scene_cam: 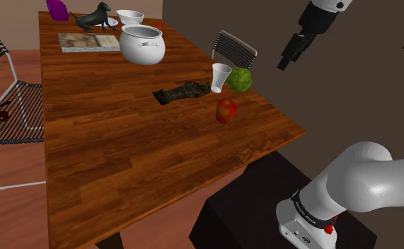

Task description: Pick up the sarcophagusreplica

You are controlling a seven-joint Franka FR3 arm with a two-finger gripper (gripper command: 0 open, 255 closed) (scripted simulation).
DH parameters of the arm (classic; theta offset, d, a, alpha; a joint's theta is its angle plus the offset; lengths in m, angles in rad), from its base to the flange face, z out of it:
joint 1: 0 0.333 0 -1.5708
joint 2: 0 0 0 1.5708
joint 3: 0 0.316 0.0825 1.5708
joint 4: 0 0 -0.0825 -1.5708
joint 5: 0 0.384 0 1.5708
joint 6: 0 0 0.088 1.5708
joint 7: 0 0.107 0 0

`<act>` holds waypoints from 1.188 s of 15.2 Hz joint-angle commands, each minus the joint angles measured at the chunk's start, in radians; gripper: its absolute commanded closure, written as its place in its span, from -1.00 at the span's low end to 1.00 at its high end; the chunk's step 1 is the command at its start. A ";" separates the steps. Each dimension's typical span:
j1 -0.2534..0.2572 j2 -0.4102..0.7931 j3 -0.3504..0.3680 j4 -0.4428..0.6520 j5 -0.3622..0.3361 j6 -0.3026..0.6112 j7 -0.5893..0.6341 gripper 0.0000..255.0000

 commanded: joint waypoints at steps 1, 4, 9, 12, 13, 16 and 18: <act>0.000 0.000 0.000 0.000 0.000 0.000 0.000 -1.00; 0.027 0.112 -0.033 0.035 -0.016 0.059 -0.096 -1.00; 0.070 0.307 -0.075 0.119 -0.027 0.139 -0.254 -1.00; 0.093 0.425 -0.092 0.182 -0.026 0.175 -0.348 -1.00; 0.100 0.464 -0.096 0.205 -0.024 0.185 -0.379 -1.00; 0.119 0.582 -0.103 0.278 -0.017 0.210 -0.469 -1.00; 0.130 0.660 -0.103 0.331 -0.012 0.222 -0.528 -1.00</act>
